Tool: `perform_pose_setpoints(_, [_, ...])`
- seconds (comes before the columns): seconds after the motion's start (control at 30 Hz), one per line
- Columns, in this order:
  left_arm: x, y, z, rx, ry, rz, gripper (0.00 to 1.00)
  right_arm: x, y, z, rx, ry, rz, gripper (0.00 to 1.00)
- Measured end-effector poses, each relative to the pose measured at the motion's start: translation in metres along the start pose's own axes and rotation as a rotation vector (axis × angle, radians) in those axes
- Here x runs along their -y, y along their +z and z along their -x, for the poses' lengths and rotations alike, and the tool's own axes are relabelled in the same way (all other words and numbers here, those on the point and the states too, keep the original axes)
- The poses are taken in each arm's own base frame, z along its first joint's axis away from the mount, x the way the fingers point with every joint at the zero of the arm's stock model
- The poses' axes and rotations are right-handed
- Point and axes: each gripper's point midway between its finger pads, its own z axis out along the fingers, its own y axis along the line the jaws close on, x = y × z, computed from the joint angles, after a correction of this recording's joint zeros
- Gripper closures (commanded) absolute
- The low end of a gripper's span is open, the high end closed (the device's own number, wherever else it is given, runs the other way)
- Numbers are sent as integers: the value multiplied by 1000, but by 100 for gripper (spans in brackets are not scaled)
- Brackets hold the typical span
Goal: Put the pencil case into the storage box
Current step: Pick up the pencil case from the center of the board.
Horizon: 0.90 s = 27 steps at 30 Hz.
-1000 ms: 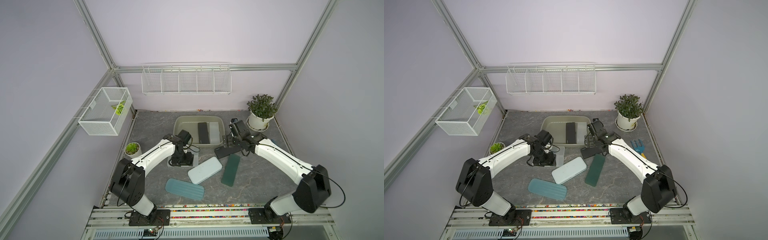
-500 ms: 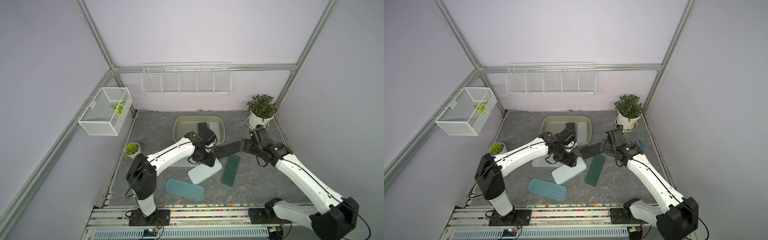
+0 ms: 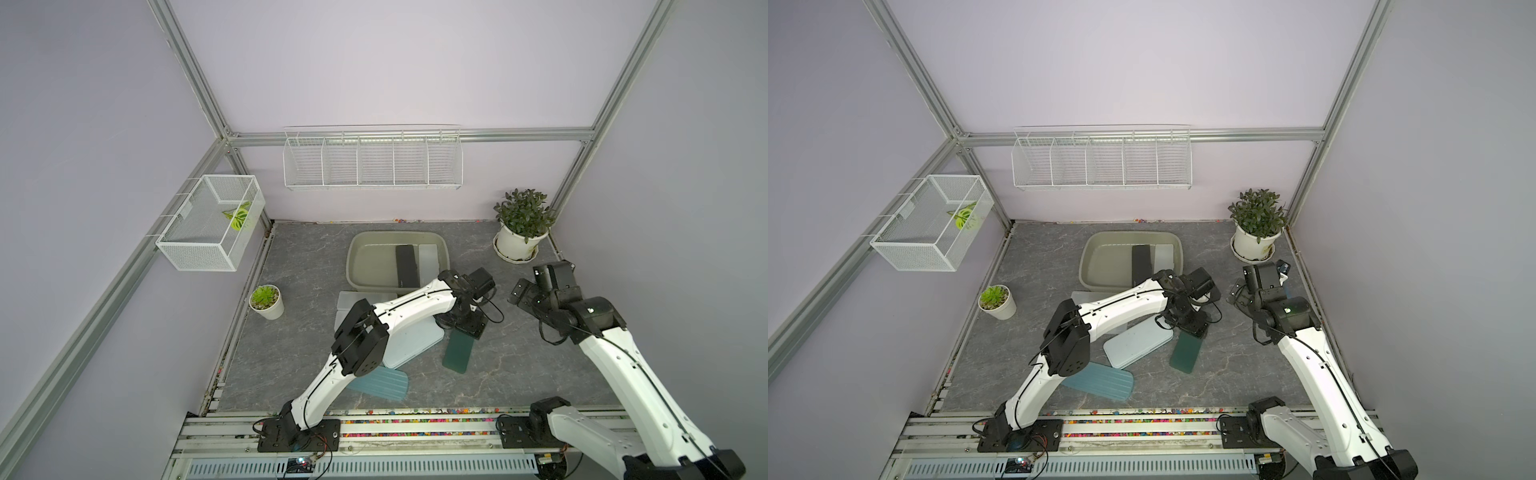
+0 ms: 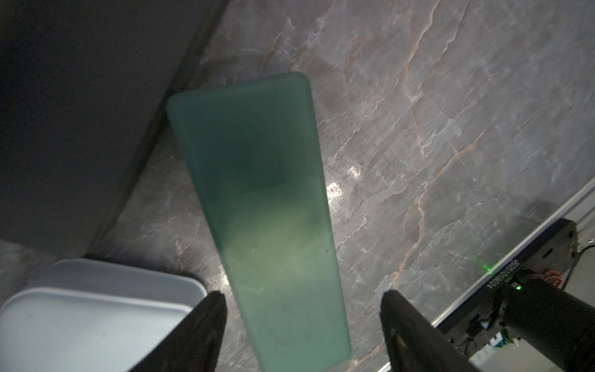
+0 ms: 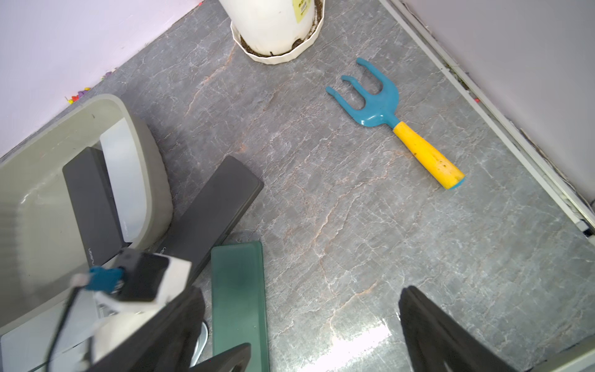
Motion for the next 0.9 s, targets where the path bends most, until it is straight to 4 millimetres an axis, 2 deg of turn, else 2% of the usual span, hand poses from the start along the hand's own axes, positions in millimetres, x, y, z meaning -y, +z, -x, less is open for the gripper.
perform_pose_setpoints(0.23, [-5, 14, -16, -41, -17, 102, 10, 6, 1, -6, -22, 1, -15, 2])
perform_pose_setpoints(0.47, [-19, 15, -16, -36, -22, 180, 6, 8, 5, -12, -42, -6, -22, 2])
perform_pose_setpoints(0.67, [-20, 34, -17, -54, 8, 199, 5, 11, 9, -16, -53, -9, -35, 1])
perform_pose_setpoints(0.77, [-20, 45, -21, -73, 31, 210, 7, 12, 10, -17, -56, -8, -41, 1])
perform_pose_setpoints(0.9, [-16, 47, -22, -70, 63, 215, 22, 13, 10, -17, -55, -7, -46, 2])
